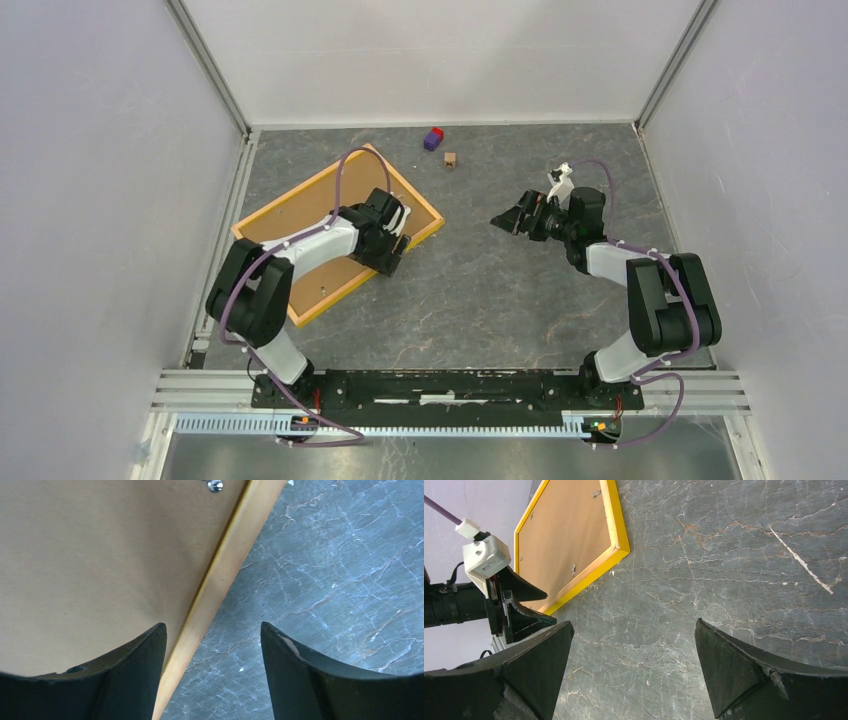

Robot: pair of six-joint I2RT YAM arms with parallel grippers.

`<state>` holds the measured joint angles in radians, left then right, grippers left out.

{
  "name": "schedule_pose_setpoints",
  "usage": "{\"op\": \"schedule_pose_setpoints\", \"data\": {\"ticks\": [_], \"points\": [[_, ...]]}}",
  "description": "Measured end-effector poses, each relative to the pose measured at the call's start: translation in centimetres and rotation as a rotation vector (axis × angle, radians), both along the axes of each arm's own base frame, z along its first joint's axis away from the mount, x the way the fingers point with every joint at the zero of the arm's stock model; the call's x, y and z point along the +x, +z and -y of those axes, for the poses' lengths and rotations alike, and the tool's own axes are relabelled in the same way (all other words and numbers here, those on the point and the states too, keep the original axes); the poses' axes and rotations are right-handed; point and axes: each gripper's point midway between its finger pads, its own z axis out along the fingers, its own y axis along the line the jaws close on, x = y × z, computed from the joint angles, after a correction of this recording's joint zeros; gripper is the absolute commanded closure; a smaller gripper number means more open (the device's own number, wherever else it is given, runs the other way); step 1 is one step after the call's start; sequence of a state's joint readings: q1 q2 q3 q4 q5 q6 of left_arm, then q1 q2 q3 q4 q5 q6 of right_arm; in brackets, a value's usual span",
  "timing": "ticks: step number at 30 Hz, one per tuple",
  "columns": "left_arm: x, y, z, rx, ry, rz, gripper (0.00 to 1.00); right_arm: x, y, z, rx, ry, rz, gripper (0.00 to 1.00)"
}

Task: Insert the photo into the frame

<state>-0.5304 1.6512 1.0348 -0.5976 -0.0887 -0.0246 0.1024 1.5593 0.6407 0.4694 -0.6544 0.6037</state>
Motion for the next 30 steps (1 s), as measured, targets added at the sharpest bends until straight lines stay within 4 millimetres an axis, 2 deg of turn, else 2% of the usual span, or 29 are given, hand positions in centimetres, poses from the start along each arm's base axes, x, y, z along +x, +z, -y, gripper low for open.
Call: {"op": "schedule_pose_setpoints", "data": {"ticks": [5,10,13,16,20,23,27,30], "points": [[-0.4,-1.0,0.7,-0.023,0.021,-0.051,0.50,-0.1,-0.1,0.0,-0.003,0.000,-0.007,0.02],[-0.1,-0.8,2.0,-0.075,0.061,-0.076,0.65,-0.2,-0.7,0.1,-0.005,0.000,-0.023,0.02],[-0.1,-0.8,3.6,-0.118,0.072,-0.109,0.69,-0.2,-1.0,0.1,-0.006,0.000,-0.035,0.02],[0.4,-0.7,6.3,-0.172,0.086,-0.144,0.69,-0.3,-1.1,0.1,-0.007,0.000,-0.040,0.02],[1.5,-0.5,12.0,-0.267,0.093,-0.173,0.67,-0.3,-1.4,0.2,-0.017,0.002,-0.044,0.02],[1.8,-0.3,17.0,-0.367,0.089,-0.201,0.59,-0.2,-1.7,0.9,-0.041,-0.006,-0.056,0.02],[1.7,0.8,23.6,-0.524,0.080,-0.247,0.49,0.1,-2.7,3.0,-0.097,-0.047,-0.081,0.02],[1.4,2.6,26.8,-0.622,0.055,-0.267,0.42,-0.1,-3.3,4.9,-0.165,-0.092,-0.105,0.02]]}}
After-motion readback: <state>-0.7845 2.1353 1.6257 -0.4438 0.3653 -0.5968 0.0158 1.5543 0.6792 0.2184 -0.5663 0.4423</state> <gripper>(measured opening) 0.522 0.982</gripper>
